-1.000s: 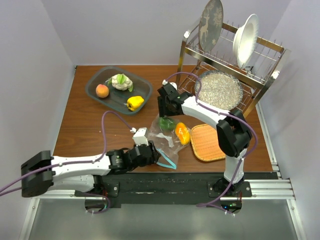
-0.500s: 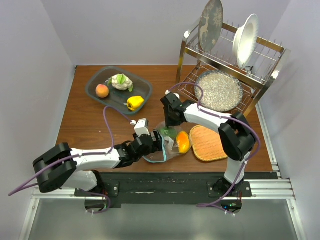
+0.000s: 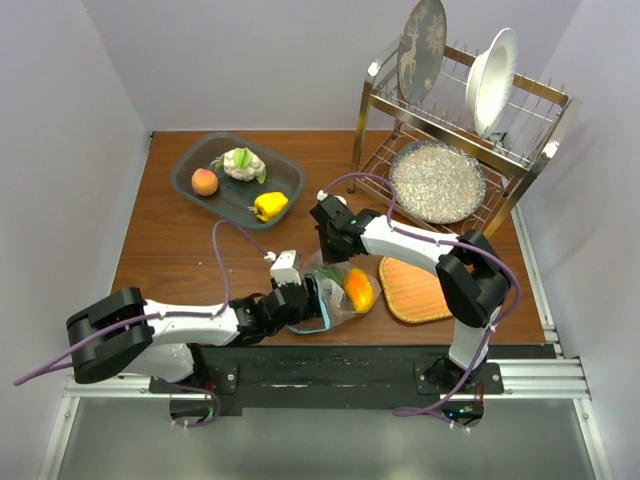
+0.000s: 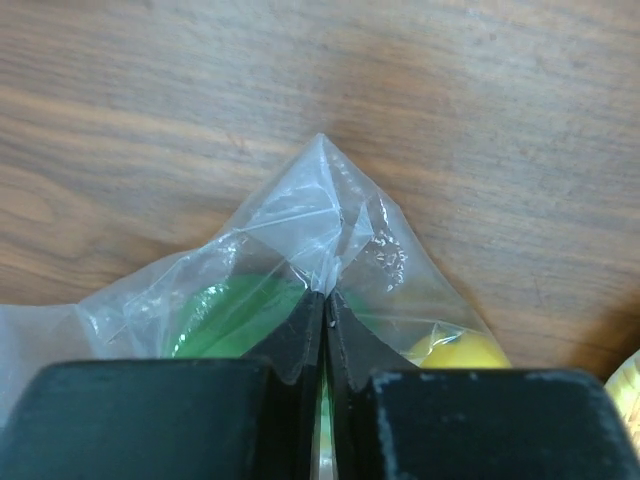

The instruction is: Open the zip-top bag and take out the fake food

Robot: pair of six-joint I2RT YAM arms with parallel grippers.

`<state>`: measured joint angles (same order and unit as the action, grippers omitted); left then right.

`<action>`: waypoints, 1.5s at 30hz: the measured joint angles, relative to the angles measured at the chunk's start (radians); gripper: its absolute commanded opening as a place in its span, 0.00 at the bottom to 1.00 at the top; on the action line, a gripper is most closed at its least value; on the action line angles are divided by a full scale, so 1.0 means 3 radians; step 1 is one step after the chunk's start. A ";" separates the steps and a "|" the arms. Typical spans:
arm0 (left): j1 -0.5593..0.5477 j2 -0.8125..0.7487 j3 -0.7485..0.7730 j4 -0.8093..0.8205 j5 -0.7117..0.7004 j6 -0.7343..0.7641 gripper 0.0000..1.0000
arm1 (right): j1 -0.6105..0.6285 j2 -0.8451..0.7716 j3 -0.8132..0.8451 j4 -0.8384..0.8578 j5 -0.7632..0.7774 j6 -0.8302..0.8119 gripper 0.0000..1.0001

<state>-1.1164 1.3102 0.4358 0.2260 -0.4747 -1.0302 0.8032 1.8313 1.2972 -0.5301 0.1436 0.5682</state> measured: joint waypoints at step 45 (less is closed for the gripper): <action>-0.0328 -0.0154 0.0074 -0.0207 -0.0445 -0.0210 0.85 | 0.0356 -0.0727 -0.0783 0.0116 0.0465 0.0223 0.15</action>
<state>-1.2148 1.2640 0.4580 0.1638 -0.6083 -1.0931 0.9100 1.6131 1.0622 -0.4953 0.2832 0.6350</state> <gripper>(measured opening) 0.835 0.138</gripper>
